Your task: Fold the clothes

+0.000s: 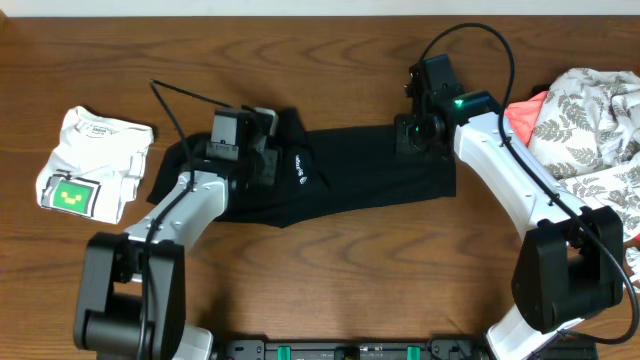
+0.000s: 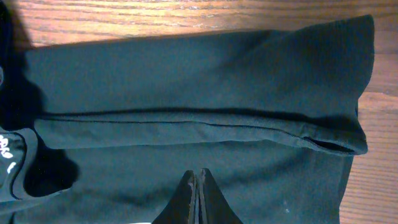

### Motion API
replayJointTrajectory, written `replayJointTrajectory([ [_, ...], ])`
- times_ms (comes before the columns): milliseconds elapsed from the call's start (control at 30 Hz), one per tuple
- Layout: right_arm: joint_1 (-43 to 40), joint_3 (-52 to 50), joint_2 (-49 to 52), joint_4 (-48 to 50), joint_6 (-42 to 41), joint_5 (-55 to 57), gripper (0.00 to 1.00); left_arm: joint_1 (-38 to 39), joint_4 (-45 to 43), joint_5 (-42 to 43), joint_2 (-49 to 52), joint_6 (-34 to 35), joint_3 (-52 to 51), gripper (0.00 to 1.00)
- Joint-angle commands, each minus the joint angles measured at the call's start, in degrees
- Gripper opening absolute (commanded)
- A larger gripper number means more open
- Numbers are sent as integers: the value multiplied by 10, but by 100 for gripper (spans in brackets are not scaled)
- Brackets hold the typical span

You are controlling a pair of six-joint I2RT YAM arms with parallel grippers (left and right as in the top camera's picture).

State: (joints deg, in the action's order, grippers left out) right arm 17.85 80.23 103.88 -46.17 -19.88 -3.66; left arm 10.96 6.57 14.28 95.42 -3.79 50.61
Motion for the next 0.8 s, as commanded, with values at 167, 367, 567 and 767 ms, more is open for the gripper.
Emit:
replayJointTrajectory([
  [167, -2, -1, 5, 1, 8, -9, 3, 0, -23, -52, 35, -22, 0, 51],
  [367, -2, -1, 5, 6, 18, -44, 4, 0, -66, -77, 113, 3, 0, 56],
  [567, -1, -1, 5, 92, 80, -196, 10, 0, -66, -73, 66, 56, 1, 56],
  [767, 7, -1, 7, 211, 69, -294, 22, -4, -36, -86, -82, 56, 0, 60],
])
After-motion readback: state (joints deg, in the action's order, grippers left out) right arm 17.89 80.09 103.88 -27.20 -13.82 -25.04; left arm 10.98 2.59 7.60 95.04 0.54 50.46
